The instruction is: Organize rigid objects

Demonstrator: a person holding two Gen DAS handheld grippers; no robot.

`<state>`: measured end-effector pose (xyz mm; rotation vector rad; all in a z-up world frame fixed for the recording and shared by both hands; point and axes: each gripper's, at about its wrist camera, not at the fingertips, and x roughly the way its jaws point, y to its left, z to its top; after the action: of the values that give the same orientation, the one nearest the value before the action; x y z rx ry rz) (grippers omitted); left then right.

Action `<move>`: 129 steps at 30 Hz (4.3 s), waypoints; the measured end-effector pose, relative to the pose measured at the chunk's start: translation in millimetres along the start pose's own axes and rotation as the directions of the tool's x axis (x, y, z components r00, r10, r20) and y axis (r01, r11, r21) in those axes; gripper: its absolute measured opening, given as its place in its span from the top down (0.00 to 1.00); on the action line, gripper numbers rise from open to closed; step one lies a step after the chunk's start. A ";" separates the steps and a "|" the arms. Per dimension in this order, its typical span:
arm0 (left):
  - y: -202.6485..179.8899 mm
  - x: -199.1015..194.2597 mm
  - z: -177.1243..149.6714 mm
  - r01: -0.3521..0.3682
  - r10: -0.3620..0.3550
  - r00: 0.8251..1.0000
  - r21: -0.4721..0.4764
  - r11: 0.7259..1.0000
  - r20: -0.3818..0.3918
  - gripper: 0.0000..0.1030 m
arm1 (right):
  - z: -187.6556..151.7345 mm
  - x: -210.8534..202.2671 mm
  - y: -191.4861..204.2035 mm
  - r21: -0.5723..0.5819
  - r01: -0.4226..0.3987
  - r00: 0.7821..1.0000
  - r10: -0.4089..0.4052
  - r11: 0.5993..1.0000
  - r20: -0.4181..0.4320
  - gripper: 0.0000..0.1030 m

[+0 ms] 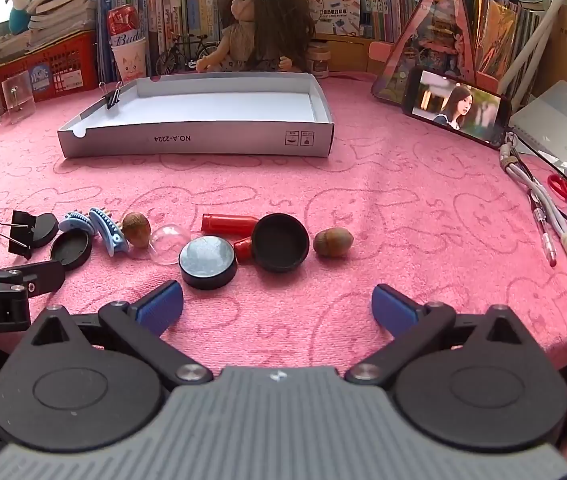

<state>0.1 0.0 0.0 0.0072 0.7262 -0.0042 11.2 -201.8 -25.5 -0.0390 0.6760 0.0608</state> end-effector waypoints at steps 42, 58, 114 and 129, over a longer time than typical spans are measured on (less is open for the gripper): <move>0.3 -0.1 0.3 -0.001 0.001 1.000 -0.003 1.000 0.002 0.00 | 3.1 0.4 1.2 0.005 0.002 1.000 -0.002 1.000 -0.009 0.00; 0.4 -0.2 0.4 -0.001 0.001 1.000 -0.002 1.000 0.001 0.00 | 2.8 -0.3 1.4 0.006 0.003 1.000 -0.003 1.000 -0.013 0.00; 7.9 -5.7 7.0 0.046 -0.047 0.997 0.027 0.999 0.062 0.68 | 8.0 -4.3 20.2 -0.014 -0.136 0.987 0.137 0.991 0.085 0.55; 2.0 -17.5 16.6 0.101 -0.103 0.988 0.026 0.995 0.119 0.74 | 15.2 -11.0 26.2 -0.044 -0.160 0.978 0.165 0.986 0.125 0.64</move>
<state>-1.9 1.9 24.0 -0.0110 0.6052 -0.1087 10.3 -175.3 -7.2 -0.0120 0.5481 0.2306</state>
